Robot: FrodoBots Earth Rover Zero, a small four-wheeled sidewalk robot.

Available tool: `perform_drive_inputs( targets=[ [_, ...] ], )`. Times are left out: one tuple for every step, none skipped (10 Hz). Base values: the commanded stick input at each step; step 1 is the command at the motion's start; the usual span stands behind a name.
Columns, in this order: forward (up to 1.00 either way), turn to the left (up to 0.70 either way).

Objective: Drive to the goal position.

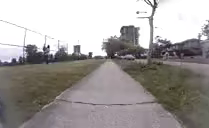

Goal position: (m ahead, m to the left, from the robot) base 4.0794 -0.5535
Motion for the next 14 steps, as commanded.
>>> perform_drive_inputs(
  targets=[
    [0.70,0.00],
    [0.70,0.00],
    [0.70,0.00],
    [0.70,0.00],
    [0.70,0.00],
    [0.70,0.00],
    [0.70,0.00],
    [0.70,0.00],
    [0.70,0.00],
    [0.70,0.00],
    [0.70,0.00],
    [0.70,0.00],
    [0.70,0.00],
    [0.70,0.00]
  ],
)
